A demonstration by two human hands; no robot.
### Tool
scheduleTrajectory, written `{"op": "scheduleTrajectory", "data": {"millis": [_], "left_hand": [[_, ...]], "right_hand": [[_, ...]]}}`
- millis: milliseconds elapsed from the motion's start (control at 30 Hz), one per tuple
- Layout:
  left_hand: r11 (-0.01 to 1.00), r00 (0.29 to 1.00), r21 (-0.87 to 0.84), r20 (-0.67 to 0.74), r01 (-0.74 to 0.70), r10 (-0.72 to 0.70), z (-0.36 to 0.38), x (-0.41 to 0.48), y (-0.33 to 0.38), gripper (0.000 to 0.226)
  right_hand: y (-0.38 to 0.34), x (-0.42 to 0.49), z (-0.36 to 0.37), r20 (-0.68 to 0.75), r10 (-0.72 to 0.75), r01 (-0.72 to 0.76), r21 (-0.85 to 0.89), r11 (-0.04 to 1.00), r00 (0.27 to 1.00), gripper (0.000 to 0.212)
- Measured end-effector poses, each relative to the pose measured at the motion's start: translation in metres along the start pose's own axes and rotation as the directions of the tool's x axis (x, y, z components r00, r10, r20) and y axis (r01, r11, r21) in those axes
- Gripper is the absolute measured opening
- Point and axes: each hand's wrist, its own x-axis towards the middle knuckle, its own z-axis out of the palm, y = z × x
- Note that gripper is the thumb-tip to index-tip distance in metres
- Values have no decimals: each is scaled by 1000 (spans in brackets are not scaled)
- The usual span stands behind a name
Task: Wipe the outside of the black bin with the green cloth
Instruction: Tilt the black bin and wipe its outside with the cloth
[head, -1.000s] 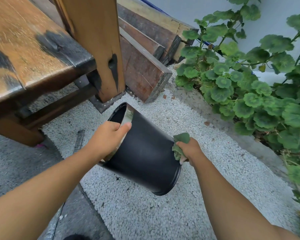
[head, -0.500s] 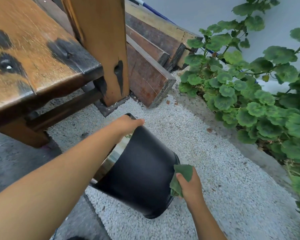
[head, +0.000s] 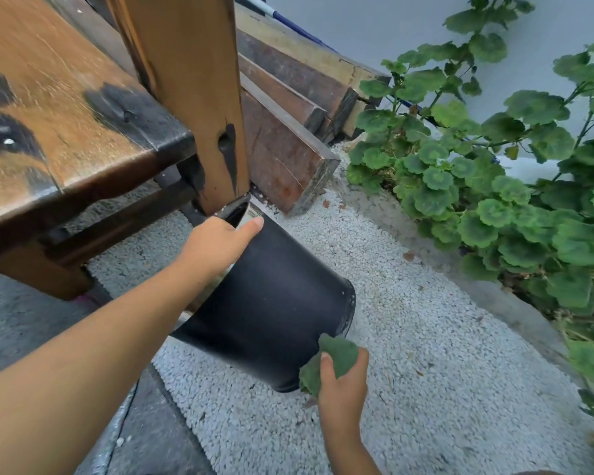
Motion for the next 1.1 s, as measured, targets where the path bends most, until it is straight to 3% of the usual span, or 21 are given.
{"op": "scheduleTrajectory", "data": {"millis": [200, 400, 600, 700, 800, 967, 1100], "left_hand": [[958, 948, 161, -173, -239, 266, 20, -6, -22, 51], [952, 940, 141, -177, -270, 293, 26, -8, -25, 54], [953, 936, 115, -188, -280, 298, 26, -12, -29, 55], [941, 926, 118, -178, -316, 333, 28, -22, -29, 54], [938, 924, 126, -172, -323, 342, 29, -29, -27, 53], [910, 905, 125, -120, -395, 409, 34, -42, -24, 53], [916, 913, 92, -93, -390, 398, 31, -46, -22, 53]], "right_hand": [[9, -7, 7, -108, -11, 13, 16, 1000, 994, 31], [-19, 38, 2, -181, -48, 43, -29, 999, 982, 23], [-54, 97, -6, -36, -18, 13, -148, 989, 999, 15], [-77, 139, -11, 106, 181, -160, -180, 971, 978, 9], [-93, 169, -16, 248, 371, -318, -230, 920, 895, 10], [-92, 179, -18, 273, 457, -376, -299, 877, 847, 11], [-82, 167, -25, 240, 374, -312, -261, 914, 896, 6]]}}
